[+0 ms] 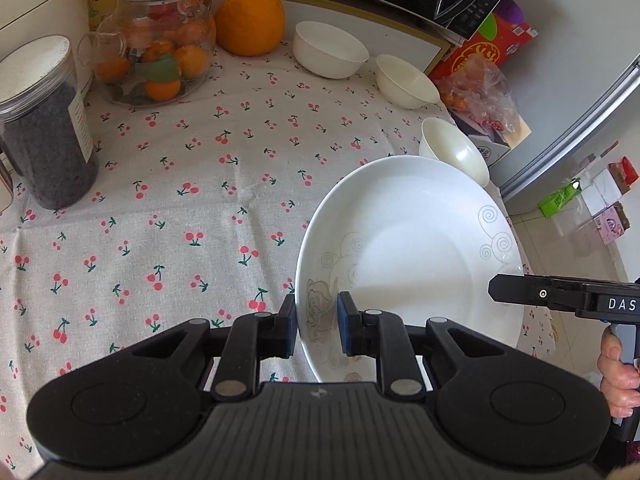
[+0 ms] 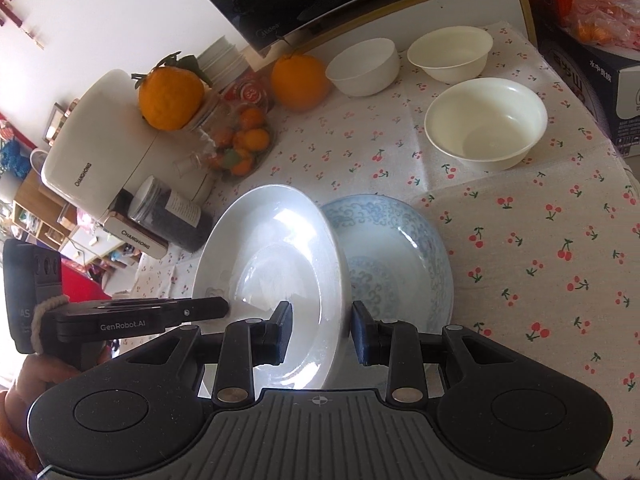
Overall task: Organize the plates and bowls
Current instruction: 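Carry the white plate with both tools onto the blue-patterned plate stack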
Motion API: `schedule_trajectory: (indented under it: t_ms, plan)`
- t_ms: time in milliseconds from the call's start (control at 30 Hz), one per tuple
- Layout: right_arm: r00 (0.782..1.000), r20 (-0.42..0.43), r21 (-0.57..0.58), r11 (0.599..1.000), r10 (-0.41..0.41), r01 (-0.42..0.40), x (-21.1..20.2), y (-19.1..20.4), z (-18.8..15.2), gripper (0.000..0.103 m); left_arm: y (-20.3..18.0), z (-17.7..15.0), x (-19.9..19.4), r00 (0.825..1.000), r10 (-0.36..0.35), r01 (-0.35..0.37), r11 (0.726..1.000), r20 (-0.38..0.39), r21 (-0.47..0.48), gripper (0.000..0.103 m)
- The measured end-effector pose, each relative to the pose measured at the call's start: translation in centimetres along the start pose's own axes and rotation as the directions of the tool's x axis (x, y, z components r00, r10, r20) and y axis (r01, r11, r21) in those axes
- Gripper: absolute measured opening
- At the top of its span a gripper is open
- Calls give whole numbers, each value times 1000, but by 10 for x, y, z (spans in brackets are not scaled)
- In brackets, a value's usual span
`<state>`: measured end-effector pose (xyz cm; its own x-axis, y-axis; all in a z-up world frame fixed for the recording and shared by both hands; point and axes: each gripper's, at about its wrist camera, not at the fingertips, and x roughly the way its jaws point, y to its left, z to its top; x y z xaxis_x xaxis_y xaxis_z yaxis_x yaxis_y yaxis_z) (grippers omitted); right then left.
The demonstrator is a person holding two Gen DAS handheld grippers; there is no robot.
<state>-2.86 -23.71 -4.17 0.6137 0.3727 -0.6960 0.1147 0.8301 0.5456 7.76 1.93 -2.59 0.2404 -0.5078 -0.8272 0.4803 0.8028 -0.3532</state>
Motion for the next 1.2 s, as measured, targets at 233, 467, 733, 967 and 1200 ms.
schedule_trajectory:
  t_ms: [233, 467, 733, 967, 1200]
  plan:
    - [1000, 10, 28, 999, -28, 27, -5, -15, 4, 31, -14, 5, 10, 1000, 1, 0, 1000, -13, 24, 18]
    - [999, 3, 56, 997, -51, 50, -5, -27, 7, 31, -25, 8, 18, 1000, 14, -13, 999, -21, 47, 18]
    - [997, 8, 85, 994, -71, 70, -5, -36, 12, 31, -36, 10, 23, 999, 25, -24, 997, -19, 68, 18]
    - [995, 1, 101, 990, -96, 95, -1, -44, 14, 31, -45, 10, 28, 999, 41, -38, 995, -24, 97, 18]
    - [993, -1, 108, 988, -115, 114, -1, -49, 14, 31, -49, 11, 34, 998, 44, -40, 993, -35, 107, 18]
